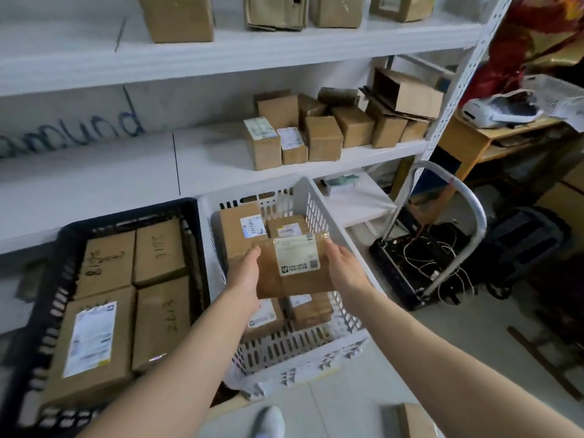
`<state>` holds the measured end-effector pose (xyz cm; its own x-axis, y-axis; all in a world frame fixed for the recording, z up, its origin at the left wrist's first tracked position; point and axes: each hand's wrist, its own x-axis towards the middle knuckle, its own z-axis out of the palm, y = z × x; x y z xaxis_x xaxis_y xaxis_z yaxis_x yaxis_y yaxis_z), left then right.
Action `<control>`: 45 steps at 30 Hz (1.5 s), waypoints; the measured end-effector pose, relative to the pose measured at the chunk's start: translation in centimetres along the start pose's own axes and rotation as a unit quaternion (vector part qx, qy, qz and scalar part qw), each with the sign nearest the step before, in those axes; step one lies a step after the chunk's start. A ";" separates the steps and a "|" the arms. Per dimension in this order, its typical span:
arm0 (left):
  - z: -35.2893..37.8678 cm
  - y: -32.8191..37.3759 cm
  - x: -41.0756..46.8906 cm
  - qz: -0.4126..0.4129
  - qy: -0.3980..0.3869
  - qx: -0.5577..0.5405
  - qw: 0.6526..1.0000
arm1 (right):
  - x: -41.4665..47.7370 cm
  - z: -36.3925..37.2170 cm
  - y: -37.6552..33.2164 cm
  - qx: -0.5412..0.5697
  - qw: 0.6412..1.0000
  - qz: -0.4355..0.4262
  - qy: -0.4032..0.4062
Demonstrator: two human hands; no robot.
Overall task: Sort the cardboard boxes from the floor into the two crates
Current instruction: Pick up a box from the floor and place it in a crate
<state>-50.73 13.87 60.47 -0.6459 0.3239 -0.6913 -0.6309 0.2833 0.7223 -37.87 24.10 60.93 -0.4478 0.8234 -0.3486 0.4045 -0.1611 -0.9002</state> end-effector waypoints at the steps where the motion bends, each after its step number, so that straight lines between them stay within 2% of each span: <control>1: -0.5 0.3 1.1 -0.022 -0.003 0.005 1.000 | 1.1 1.1 0.2 -0.017 1.000 0.009 -0.004; 5: -2.1 0.9 5.1 -0.069 0.001 -0.005 0.998 | 4.8 4.9 1.1 -0.066 0.996 0.060 -0.032; 10: -3.1 -0.2 8.5 -0.078 0.032 0.002 0.996 | 7.3 7.4 2.5 -0.091 0.985 0.134 -0.054; 15: -3.4 -2.2 10.3 -0.064 0.055 0.012 0.996 | 8.3 7.5 4.4 -0.018 0.976 0.216 -0.012; 22: -2.4 -4.0 10.8 -0.027 0.065 0.092 0.993 | 9.1 8.0 6.7 -0.058 0.956 0.281 -0.058; 25: -1.7 -4.2 11.4 -0.013 0.057 0.141 0.988 | 9.4 8.3 7.9 -0.045 0.940 0.322 -0.103; 29: -1.8 -4.5 12.6 0.005 0.076 0.159 0.984 | 9.4 8.8 9.0 -0.015 0.918 0.380 -0.113; 32: -2.3 -5.2 13.2 -0.004 0.078 0.163 0.983 | 9.0 9.4 9.4 -0.007 0.909 0.386 -0.160; 36: -2.8 -6.2 13.7 -0.046 0.093 0.111 0.988 | 9.3 10.1 9.5 -0.110 0.905 0.360 -0.197; 38: -3.0 -6.4 13.9 -0.048 0.088 0.080 0.992 | 9.8 10.7 9.6 -0.138 0.912 0.337 -0.187; 42: -3.3 -5.8 14.4 -0.046 0.052 0.059 0.996 | 10.2 12.2 9.7 -0.087 0.936 0.304 -0.155; 45: -3.5 -5.3 14.4 -0.054 0.046 0.076 0.995 | 10.2 13.0 9.3 -0.108 0.928 0.320 -0.156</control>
<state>-58.17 13.91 46.57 -0.6199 0.2018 -0.7583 -0.6301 0.4478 0.6343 -49.05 23.97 45.62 -0.2560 0.3942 -0.8827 0.8027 -0.4222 -0.4213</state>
